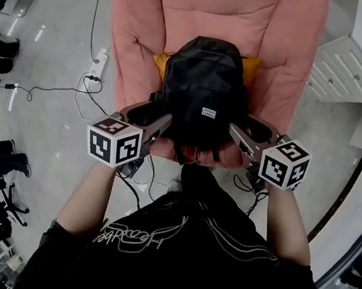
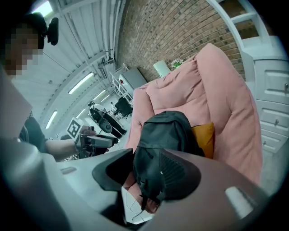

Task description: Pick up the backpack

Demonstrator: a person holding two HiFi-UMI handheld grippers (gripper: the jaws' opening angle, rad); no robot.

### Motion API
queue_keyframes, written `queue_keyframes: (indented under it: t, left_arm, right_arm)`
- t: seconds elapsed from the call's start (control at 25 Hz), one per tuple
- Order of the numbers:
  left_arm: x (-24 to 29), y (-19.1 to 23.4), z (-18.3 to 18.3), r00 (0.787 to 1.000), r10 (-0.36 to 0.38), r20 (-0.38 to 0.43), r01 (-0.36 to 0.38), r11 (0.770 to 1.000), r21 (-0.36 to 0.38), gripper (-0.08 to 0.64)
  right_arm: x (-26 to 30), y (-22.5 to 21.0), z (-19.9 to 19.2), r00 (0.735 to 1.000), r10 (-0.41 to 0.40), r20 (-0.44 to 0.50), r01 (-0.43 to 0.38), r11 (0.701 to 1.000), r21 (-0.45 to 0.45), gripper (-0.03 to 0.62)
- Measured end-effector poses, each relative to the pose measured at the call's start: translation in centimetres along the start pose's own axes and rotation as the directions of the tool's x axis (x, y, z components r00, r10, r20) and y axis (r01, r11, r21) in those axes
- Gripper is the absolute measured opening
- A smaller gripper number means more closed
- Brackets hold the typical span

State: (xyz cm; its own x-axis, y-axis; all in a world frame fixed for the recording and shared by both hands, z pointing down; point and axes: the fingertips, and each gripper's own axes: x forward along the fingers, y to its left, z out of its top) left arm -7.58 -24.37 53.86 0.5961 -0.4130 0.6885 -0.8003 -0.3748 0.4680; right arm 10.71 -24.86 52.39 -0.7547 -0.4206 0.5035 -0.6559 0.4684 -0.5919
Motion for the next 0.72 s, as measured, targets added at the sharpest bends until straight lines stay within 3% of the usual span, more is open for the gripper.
queue_keyframes:
  t: [0.2, 0.4, 0.72]
  left_arm:
    - [2.6, 2.8, -0.7, 0.999, 0.028, -0.043, -0.03, 0.999, -0.033, 0.244]
    - [4.5, 5.5, -1.5, 0.996, 0.041, -0.078, -0.047, 0.996, -0.077, 0.262]
    - [6.7, 8.9, -2.0, 0.995, 0.045, -0.087, -0.052, 0.995, -0.081, 0.267]
  right_arm:
    - [2.3, -3.7, -0.9, 0.995, -0.055, -0.081, 0.052, 0.998, -0.041, 0.198]
    - [4.4, -5.9, -1.8, 0.988, -0.07, -0.134, 0.067, 0.998, -0.021, 0.236]
    - [7.6, -9.3, -4.1, 0.963, -0.134, -0.234, 0.125, 0.991, -0.053, 0.247]
